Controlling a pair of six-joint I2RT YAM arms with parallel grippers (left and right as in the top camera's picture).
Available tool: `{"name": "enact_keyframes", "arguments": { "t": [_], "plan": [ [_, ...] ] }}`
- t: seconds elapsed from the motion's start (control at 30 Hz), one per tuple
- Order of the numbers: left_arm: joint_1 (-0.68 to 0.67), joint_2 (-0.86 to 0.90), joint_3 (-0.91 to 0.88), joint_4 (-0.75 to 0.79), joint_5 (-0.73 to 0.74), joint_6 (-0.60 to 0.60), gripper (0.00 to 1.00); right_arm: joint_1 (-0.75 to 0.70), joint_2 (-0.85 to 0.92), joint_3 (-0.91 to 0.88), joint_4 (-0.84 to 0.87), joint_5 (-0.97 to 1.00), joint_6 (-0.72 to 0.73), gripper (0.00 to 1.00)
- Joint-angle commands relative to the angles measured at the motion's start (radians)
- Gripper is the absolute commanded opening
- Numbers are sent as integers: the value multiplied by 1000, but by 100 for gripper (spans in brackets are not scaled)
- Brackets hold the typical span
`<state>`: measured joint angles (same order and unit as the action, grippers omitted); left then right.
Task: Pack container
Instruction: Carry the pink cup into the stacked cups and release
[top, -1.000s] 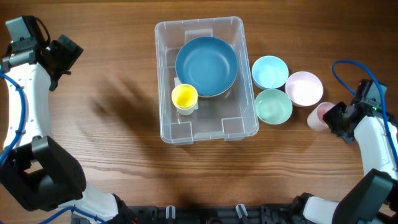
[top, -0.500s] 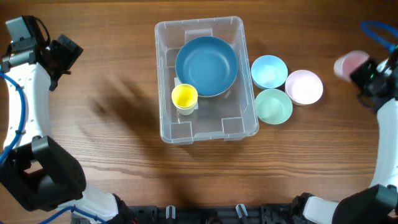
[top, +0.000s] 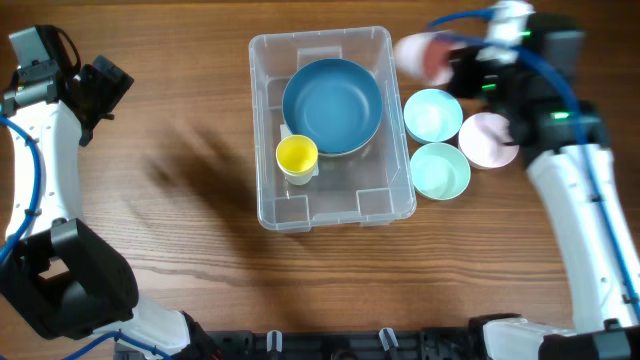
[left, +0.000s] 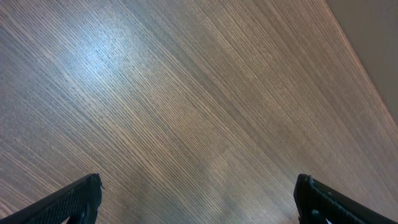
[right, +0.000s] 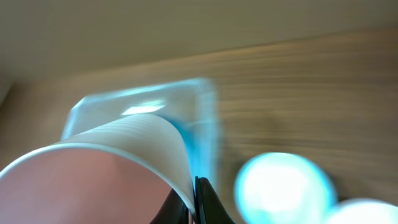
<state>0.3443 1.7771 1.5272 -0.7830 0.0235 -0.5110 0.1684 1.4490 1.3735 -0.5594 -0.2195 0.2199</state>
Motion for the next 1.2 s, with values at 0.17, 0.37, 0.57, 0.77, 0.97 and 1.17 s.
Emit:
{"name": "enact_keyframes", "arguments": {
  "t": [0.17,0.37,0.57,0.77,0.97,1.17],
  "plan": [
    [3,8,10,0,1,5,100,367,90,15,6,248,-172,4],
    [3,8,10,0,1,5,100,435,202,15,9,231,-167,4],
    [3,7,10,0,1,5,100,463,270,15,8,219,-167,4],
    [3,7,10,0,1,5,100,463,270,15,-1,219,-168,4],
    [3,8,10,0,1,5,100,463,270,15,-47,218,-167,4],
    [3,8,10,0,1,5,100,463,270,15,-71,218,-167,4]
  ]
}}
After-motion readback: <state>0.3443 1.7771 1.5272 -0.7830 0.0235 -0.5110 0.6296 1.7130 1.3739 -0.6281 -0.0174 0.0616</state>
